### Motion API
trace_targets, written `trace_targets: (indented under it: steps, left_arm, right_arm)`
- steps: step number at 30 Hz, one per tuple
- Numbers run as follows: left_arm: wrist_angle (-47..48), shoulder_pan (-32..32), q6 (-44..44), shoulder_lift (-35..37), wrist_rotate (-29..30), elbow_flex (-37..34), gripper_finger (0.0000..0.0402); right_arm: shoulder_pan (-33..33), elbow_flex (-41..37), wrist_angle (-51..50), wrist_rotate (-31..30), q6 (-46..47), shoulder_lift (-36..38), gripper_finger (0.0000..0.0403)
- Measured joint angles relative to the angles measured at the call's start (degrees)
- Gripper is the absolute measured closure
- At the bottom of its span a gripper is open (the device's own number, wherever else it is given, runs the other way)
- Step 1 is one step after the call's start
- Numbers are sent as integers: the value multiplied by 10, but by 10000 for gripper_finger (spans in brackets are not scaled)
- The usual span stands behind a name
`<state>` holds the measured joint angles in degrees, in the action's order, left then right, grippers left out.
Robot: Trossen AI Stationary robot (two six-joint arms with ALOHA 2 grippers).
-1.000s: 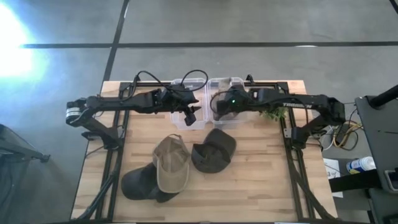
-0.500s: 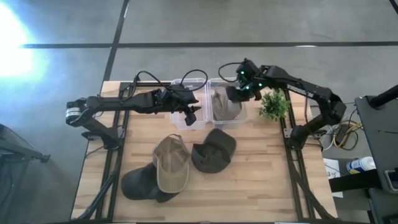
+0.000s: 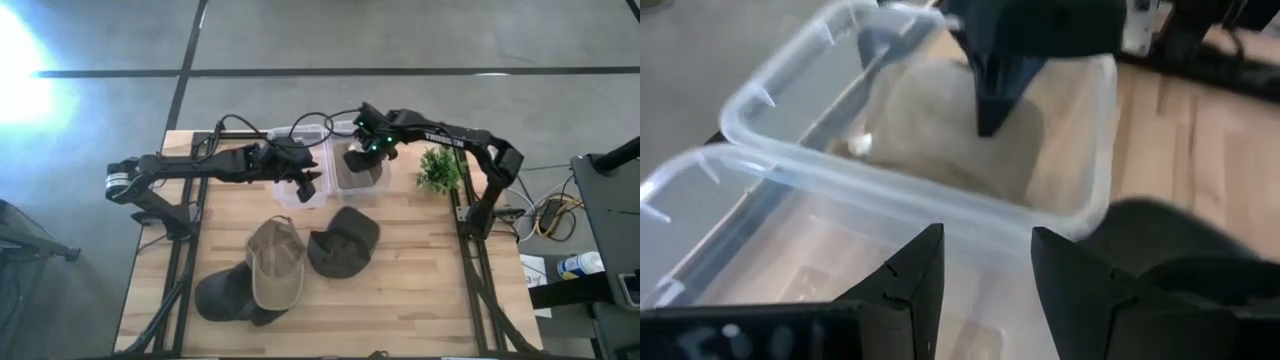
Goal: Pick & Place hat
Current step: Put the right brown cap into the right transparent bin, then put the brown cap into the right transparent bin
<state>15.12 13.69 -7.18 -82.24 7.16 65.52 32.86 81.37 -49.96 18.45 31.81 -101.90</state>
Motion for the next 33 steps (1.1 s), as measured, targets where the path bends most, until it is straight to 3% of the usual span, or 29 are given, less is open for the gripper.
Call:
trace_targets:
  steps: [11, 15, 20, 25, 30, 33]
  left_arm:
    - [89, -8, -5, 10, 2, 9, 257]
    - [125, -17, -4, 33, 2, 18, 257]
    - [263, -36, -5, 82, 2, 32, 257]
    - [408, -55, -34, 128, -12, 18, 257]
    - [462, -57, -37, 151, -26, -25, 257]
    - [475, -58, -39, 164, -79, -58, 257]
  right_arm:
    - [0, 45, -30, -26, -53, 43, 250]
    - [0, 47, -68, -91, -71, 70, 221]
    - [-10, 46, -92, -169, -111, 117, 204]
    - [-47, 47, -81, -172, -168, 175, 202]
    - [-110, 47, -81, -170, -130, 204, 202]
    - [-156, 45, -82, -169, -111, 203, 202]
